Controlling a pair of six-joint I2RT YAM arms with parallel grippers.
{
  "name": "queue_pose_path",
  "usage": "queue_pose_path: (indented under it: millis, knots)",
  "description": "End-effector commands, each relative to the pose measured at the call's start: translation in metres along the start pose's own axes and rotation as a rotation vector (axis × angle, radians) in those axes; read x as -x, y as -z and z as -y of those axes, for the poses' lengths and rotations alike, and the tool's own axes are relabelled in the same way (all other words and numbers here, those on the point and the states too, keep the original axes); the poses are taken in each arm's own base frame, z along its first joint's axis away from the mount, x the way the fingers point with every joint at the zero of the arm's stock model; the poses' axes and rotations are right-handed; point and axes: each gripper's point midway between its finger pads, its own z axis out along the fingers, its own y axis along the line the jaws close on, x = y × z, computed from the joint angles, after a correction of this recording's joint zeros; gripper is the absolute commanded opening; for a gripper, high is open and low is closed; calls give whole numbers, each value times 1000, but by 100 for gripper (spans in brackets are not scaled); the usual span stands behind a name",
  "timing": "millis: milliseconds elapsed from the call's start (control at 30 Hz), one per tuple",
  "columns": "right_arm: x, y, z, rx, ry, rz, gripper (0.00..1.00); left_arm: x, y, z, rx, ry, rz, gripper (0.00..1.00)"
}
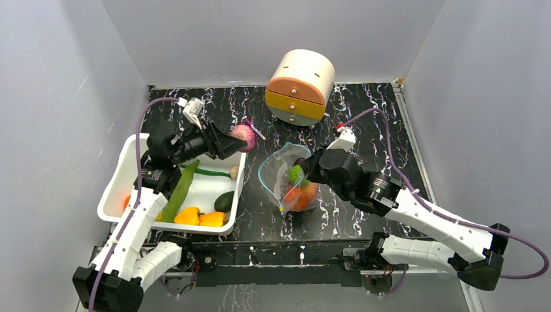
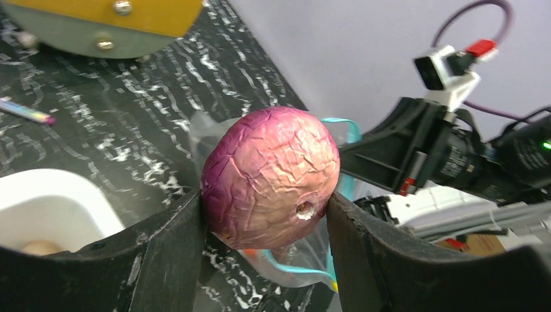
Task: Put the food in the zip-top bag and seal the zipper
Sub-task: Place the fake vegetable in the zipper food storage bag.
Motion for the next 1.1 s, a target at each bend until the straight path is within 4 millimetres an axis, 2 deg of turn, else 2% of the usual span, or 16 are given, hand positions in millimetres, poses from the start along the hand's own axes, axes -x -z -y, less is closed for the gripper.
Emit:
queue_pose_path:
  millis: [0,133,233,300,467,667,733,933,1067]
  knots:
    - [31,10,-33,110,-106,79,0,1,-7,47,-152,-40,16,21]
    - [34,11,-36,121,-131,89,0,-13,-19,70,-213,-46,-12,20]
    - [36,11,-38,127,-142,95,0,-33,-30,87,-253,-54,-65,20]
    - [40,14,-40,132,-148,103,0,-47,-38,91,-254,-68,-102,21]
    - [49,21,-44,162,-191,131,0,-80,-60,71,-123,-95,-195,20]
    - [45,21,-47,178,-187,109,0,-86,-73,64,-42,-154,-226,23]
    - [44,21,-47,182,-187,105,0,-85,-75,60,-12,-161,-212,27]
    - [43,24,-43,184,-188,106,0,-79,-76,57,26,-151,-193,60]
    - [40,23,-40,179,-162,102,0,-74,-74,61,23,-157,-181,70]
